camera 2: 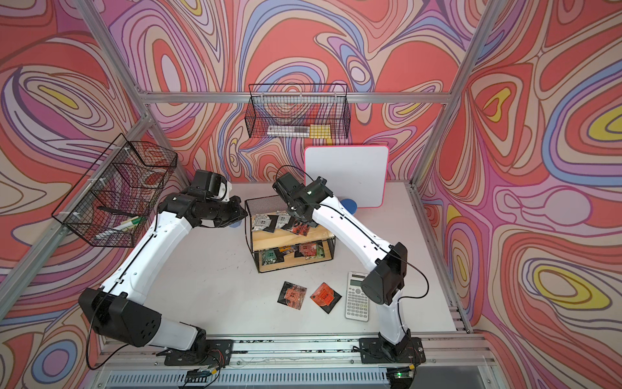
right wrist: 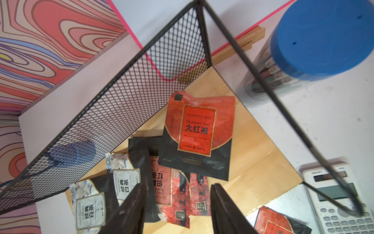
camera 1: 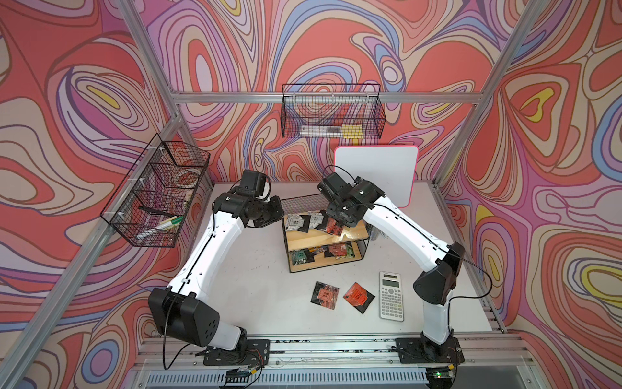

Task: Remove the tea bags from the shelf
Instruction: Pick up the tea bag from the shelf.

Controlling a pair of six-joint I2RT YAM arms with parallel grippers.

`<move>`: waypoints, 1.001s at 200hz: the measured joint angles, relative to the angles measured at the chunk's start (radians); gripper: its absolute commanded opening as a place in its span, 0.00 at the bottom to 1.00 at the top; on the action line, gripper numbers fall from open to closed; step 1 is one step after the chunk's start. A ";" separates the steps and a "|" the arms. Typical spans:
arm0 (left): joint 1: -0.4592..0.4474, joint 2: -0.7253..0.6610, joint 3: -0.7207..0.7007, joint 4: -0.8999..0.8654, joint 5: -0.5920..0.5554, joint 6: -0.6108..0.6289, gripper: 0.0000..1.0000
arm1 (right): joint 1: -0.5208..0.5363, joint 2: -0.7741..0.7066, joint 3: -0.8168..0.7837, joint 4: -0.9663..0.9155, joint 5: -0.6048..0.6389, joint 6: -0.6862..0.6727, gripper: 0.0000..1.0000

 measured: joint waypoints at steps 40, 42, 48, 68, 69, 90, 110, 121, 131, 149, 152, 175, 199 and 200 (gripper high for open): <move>0.000 0.010 0.010 0.001 -0.013 0.004 0.06 | -0.002 0.000 -0.040 0.098 -0.061 -0.066 0.47; 0.000 0.010 0.010 0.001 -0.013 0.004 0.06 | -0.003 0.000 -0.041 0.101 -0.065 -0.069 0.46; 0.000 0.010 0.010 0.001 -0.013 0.004 0.06 | -0.006 0.000 -0.041 0.112 -0.074 -0.077 0.45; 0.000 0.010 0.010 0.001 -0.013 0.004 0.06 | -0.019 0.000 -0.054 0.152 -0.101 -0.099 0.38; 0.000 0.010 0.010 0.001 -0.013 0.004 0.06 | -0.019 -0.001 -0.055 0.153 -0.102 -0.098 0.38; 0.000 0.010 0.010 0.001 -0.014 0.004 0.06 | -0.032 -0.005 -0.108 0.206 -0.128 -0.121 0.32; 0.000 0.010 0.010 0.001 -0.013 0.004 0.05 | -0.045 -0.006 -0.161 0.248 -0.154 -0.137 0.27; 0.000 0.010 0.010 0.001 -0.013 0.004 0.05 | -0.054 -0.006 -0.181 0.267 -0.167 -0.150 0.26; 0.000 0.010 0.010 0.000 -0.013 0.004 0.05 | -0.061 -0.008 -0.195 0.288 -0.179 -0.155 0.25; 0.000 0.010 0.010 0.000 -0.013 0.004 0.05 | -0.072 -0.019 -0.220 0.326 -0.194 -0.164 0.23; 0.000 0.010 0.010 0.001 -0.013 0.004 0.05 | -0.073 -0.022 -0.223 0.330 -0.196 -0.166 0.23; 0.000 0.010 0.010 0.001 -0.013 0.004 0.05 | -0.080 -0.032 -0.233 0.361 -0.210 -0.170 0.22; 0.000 0.010 0.010 0.001 -0.013 0.005 0.05 | -0.084 -0.034 -0.240 0.388 -0.219 -0.172 0.22; 0.000 0.010 0.010 0.001 -0.013 0.005 0.05 | -0.084 -0.034 -0.240 0.390 -0.220 -0.173 0.22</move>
